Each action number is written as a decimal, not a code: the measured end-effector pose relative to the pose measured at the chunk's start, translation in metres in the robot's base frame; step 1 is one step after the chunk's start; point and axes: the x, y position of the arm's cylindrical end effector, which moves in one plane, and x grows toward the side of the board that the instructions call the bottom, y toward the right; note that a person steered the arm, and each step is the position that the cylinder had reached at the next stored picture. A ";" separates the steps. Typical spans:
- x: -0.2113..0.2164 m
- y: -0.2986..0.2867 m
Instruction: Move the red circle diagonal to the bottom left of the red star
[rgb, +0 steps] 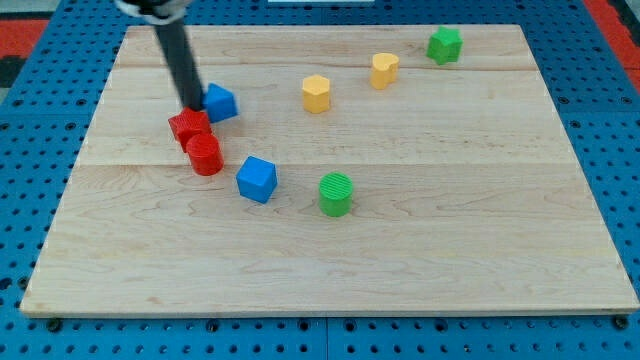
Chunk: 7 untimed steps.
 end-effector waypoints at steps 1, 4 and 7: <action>-0.005 -0.032; 0.036 0.019; 0.134 0.004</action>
